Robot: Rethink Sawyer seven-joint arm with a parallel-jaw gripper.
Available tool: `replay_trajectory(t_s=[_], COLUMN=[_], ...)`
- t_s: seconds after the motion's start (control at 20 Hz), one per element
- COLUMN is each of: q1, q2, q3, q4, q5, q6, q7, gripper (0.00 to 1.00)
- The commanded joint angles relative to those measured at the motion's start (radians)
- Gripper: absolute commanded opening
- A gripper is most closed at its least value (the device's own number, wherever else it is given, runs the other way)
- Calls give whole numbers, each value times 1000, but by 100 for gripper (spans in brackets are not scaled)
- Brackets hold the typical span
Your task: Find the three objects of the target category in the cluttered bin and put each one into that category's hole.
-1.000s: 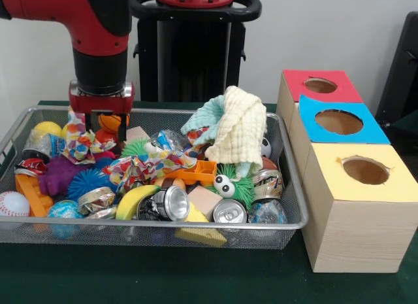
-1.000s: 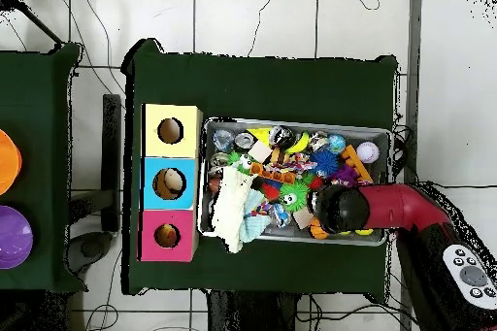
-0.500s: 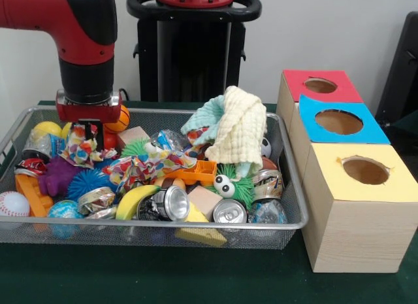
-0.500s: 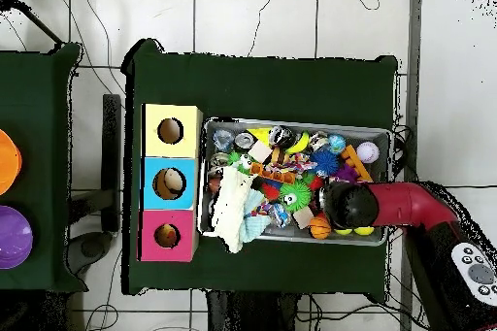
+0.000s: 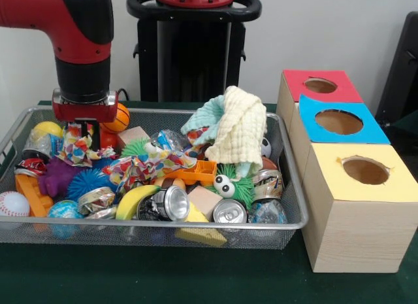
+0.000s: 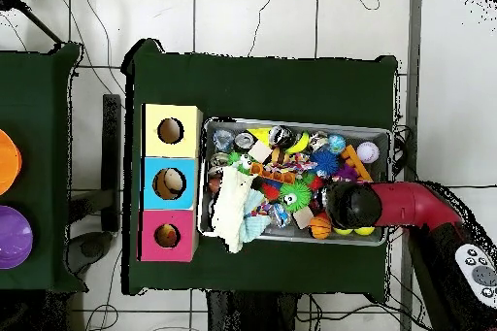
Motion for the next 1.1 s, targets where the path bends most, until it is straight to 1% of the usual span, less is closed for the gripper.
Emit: replay_trajectory(t_s=[0.05, 0.2, 0.4, 0.9, 1.1], q1=[-6, -14, -20, -38, -45], q2=[-128, -198, -238, -248, -226], q3=[80, 92, 108, 137, 150], q4=[38, 67, 67, 81, 88], q5=[-5, 37, 47, 43, 47], q6=[171, 233, 281, 287, 275], q7=[-357, -378, -404, -391, -381], gripper=[0, 0, 0, 0, 0])
